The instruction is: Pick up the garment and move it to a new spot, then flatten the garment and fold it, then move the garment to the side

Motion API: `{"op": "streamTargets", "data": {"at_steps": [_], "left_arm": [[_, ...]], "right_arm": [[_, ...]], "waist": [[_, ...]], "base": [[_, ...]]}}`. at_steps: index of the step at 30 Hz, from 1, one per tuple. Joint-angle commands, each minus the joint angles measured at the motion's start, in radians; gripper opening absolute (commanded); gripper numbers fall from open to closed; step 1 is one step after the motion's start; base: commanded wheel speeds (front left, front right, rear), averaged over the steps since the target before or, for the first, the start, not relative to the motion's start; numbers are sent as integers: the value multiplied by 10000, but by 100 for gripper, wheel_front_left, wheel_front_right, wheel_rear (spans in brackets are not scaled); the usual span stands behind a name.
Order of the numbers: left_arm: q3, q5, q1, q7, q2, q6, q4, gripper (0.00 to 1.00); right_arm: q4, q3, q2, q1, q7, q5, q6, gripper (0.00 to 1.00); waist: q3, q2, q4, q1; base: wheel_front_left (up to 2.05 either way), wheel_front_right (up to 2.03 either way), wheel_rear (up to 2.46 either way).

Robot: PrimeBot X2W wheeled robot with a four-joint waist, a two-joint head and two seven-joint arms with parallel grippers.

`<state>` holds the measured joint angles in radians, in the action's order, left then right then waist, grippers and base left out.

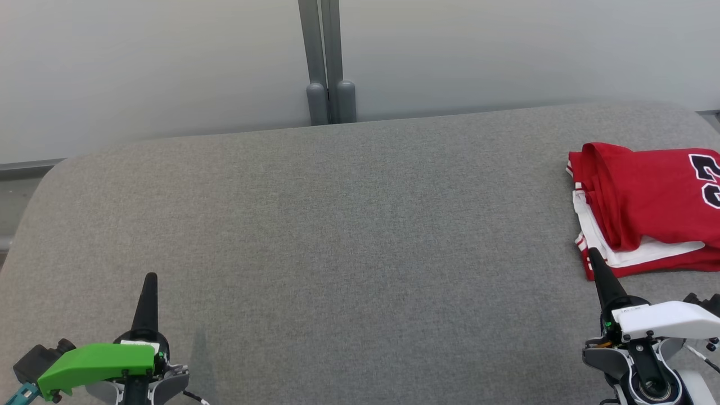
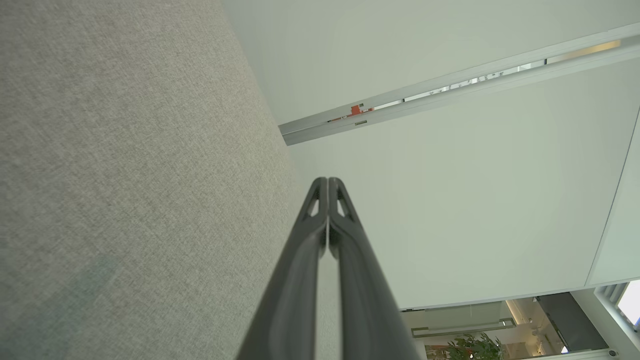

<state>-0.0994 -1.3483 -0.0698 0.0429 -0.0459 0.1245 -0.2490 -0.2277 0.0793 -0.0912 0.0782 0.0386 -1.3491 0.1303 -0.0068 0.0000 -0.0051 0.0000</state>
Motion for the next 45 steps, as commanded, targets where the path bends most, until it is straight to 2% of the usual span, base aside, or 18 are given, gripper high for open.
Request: {"op": "streamTargets", "data": {"at_steps": [1,37,45], "left_arm": [[-56,-198,-196,47,-65,71,70,0],[-169,-2652,-461,731,-72,87,45,0],[-168,-2647,-445,759,-73,88,44,0]], "right_arm": [[12,59,-4,194,68,-199,5,0],[-185,363,409,335,780,-2635,7,0],[-186,367,413,336,793,-2670,7,0]], "waist": [[3,0,2,0],[96,0,49,0],[99,0,51,0]], "base": [[0,0,0],[0,0,0],[0,0,0]]}}
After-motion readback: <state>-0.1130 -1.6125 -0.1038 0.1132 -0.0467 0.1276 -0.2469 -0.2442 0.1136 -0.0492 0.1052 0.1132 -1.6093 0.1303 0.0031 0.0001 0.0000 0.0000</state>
